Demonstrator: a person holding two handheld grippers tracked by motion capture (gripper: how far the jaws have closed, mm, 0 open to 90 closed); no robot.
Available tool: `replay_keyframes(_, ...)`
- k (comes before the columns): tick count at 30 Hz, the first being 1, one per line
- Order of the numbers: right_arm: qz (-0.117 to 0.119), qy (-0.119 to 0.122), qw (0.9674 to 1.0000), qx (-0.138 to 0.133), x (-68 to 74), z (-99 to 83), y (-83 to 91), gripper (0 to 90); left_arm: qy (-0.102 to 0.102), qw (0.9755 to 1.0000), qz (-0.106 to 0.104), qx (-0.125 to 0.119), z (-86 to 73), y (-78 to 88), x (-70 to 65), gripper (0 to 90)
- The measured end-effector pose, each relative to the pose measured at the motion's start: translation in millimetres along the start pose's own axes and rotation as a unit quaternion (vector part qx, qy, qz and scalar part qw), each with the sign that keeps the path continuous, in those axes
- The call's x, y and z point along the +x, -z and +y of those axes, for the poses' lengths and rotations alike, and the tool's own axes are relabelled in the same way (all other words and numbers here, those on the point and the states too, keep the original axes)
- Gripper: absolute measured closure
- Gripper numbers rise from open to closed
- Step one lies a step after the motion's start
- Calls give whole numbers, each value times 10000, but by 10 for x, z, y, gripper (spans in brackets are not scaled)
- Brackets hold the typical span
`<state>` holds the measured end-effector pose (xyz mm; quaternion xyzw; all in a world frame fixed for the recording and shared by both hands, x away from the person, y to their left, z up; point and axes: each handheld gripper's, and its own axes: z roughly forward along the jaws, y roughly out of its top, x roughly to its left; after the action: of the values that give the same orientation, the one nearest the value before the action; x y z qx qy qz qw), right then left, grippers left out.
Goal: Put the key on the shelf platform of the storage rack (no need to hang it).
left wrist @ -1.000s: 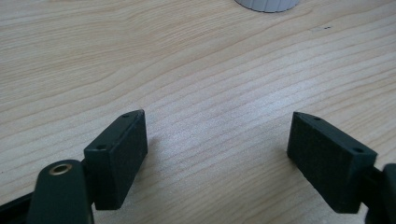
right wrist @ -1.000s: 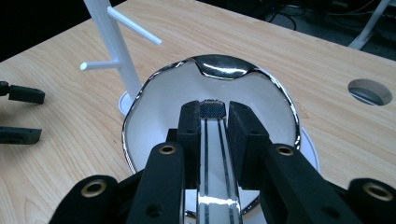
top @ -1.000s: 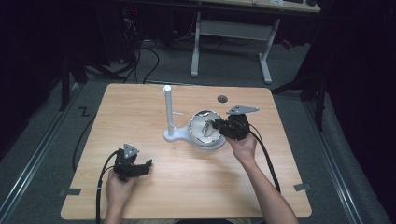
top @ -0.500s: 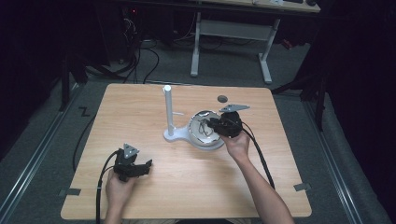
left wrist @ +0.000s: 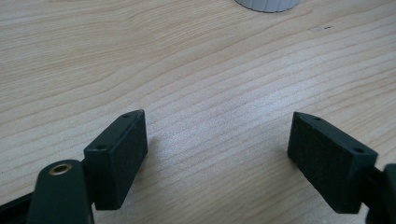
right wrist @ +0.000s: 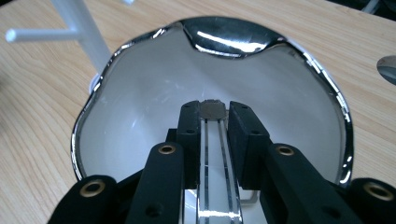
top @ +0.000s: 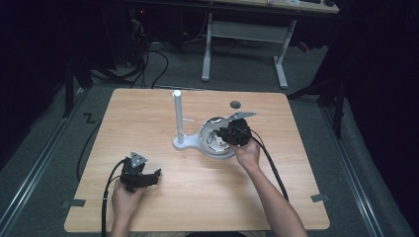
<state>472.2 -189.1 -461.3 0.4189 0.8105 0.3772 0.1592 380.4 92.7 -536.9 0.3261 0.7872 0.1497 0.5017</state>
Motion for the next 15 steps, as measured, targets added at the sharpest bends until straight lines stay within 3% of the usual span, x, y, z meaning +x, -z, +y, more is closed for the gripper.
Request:
replay_keyframes(6, -32, -9, 10000, 88, -14, -20, -25, 750, -20, 10000, -13, -4, 0, -1, 3, 203)
replay_keyframes(9, -121, -60, 9999, -11, -24, -26, -3, 668, -8, 10000, -1, -1, 0, 0, 1, 204)
replay_keyframes(15, -152, -77, 9998, -144, -39, -59, 71, 638, -13, 10000, -4, -1, 0, 0, 2, 203)
